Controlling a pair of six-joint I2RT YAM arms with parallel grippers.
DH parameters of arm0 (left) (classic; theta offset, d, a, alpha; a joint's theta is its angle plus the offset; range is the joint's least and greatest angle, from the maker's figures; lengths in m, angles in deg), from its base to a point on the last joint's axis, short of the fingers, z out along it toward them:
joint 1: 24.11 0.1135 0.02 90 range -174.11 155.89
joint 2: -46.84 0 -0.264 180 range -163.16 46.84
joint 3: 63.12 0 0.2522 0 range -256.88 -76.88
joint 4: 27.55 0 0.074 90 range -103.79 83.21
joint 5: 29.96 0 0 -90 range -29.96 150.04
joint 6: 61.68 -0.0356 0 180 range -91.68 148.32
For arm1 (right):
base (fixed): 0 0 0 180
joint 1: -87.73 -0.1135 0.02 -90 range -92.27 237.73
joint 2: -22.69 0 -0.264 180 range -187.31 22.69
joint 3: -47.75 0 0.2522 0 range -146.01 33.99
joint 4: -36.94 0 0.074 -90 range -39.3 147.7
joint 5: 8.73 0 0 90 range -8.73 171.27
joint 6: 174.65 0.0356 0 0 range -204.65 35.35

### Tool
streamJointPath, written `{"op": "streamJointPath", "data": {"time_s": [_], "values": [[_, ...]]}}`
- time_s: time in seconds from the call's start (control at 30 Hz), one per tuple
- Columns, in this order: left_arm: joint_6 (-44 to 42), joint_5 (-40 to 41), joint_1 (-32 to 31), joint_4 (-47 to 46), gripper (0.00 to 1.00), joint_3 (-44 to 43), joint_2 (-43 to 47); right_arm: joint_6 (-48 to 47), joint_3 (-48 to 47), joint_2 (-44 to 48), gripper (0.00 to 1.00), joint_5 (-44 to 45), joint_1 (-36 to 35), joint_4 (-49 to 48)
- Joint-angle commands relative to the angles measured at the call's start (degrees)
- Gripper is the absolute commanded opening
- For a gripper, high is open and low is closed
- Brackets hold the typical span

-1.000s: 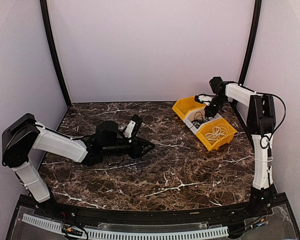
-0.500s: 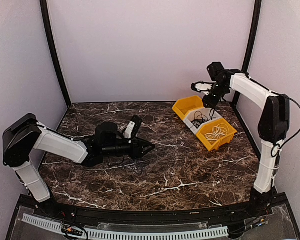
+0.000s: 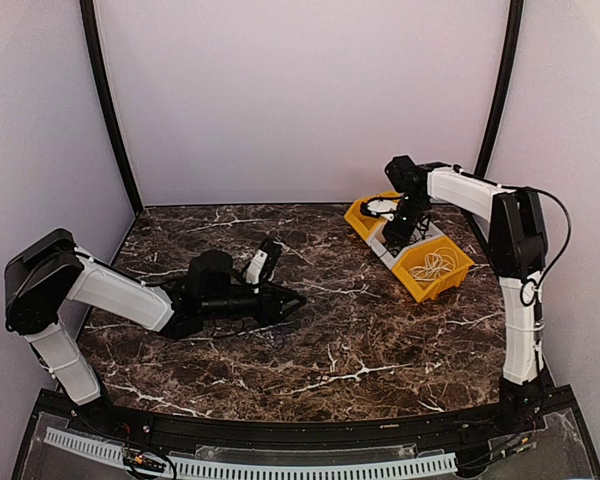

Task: Untangle the cables

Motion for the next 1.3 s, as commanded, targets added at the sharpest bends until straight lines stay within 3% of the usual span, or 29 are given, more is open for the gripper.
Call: {"op": "streamJointPath", "data": {"time_s": [0.0, 0.63, 1.07, 1.17, 1.27], "values": [[0.9, -0.1, -0.2, -2.5, 0.40, 1.1, 1.9, 2.2, -3.9, -2.5, 0.46, -3.1, 0.3, -0.6], [1.6, -1.0, -0.2, -3.4, 0.39, 0.3, -0.1, 3.0, -3.9, -6.2, 0.23, 2.8, 2.7, -3.1], [2.1, -1.3, -0.2, -3.2, 0.39, -0.2, -0.3, 2.8, -4.8, -8.9, 0.22, 4.8, 4.6, -3.0], [1.7, -0.2, -0.2, -1.6, 0.40, -0.2, 1.0, 4.3, -6.4, -7.4, 0.25, 3.0, 4.6, -1.3], [0.2, 5.8, -0.2, 5.5, 0.39, -1.4, 3.3, 5.0, -5.6, -2.5, 0.34, 0.6, 3.9, -1.6]]}}
